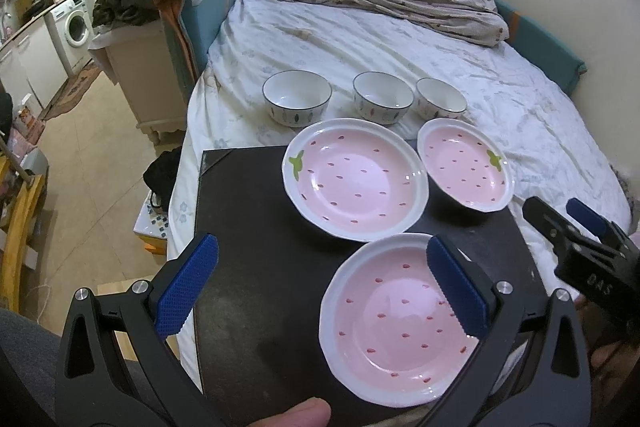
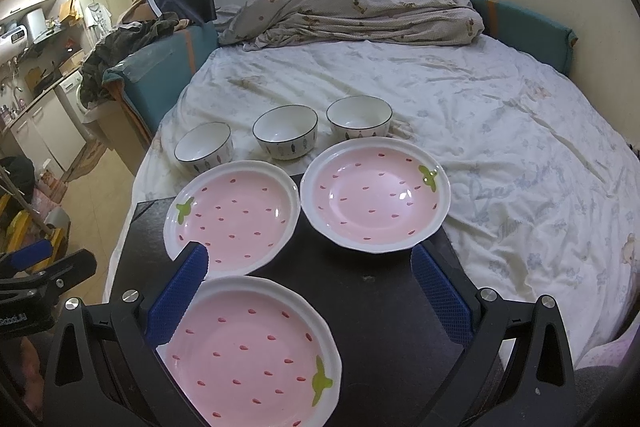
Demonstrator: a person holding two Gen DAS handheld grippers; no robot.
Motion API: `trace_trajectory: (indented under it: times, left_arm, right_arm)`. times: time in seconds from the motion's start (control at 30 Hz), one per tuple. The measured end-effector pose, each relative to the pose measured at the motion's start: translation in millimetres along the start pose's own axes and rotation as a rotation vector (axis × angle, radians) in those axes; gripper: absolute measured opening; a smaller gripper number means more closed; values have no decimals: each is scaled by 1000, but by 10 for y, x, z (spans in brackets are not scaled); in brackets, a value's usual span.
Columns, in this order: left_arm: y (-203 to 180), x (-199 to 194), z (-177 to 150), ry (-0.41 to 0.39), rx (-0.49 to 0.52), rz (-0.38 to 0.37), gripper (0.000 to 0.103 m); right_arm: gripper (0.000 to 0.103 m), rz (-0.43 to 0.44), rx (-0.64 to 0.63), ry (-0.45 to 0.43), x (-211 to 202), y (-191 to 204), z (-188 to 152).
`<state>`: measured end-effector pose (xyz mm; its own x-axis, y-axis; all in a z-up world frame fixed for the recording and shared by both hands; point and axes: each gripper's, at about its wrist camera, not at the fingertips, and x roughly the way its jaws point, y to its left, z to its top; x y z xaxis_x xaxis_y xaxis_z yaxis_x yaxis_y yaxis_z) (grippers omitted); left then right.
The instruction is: Organize plates and bowls
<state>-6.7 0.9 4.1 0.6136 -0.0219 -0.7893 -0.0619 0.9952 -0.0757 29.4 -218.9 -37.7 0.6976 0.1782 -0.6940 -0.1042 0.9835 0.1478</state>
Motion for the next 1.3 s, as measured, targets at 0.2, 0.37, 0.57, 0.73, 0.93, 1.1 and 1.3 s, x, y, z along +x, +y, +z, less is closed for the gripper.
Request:
trace_trajectory:
  times: [0.2, 0.37, 0.57, 0.73, 0.93, 1.1, 1.3]
  left_arm:
    - [20, 5, 141, 42, 26, -4, 103]
    - [53, -4, 281, 73, 21, -10, 103]
    - [117, 43, 552, 96, 31, 15, 103]
    - [164, 101, 633, 129, 4, 2, 103]
    - [203, 241, 806, 155, -19, -3, 103]
    - [282, 422, 1036, 182, -79, 3, 103]
    - [385, 868, 1187, 225, -136, -24, 103]
  right_arm:
    - [103, 9, 20, -12, -91, -75, 125]
    - [103, 60, 55, -2, -112, -103, 321]
    - [103, 44, 47, 65, 44, -31, 575]
    - [103, -2, 89, 104, 214, -52, 767]
    - [103, -16, 131, 155, 433, -112, 946]
    - [103, 25, 151, 224, 716, -183, 987]
    - [103, 117, 185, 287, 1009, -273, 976]
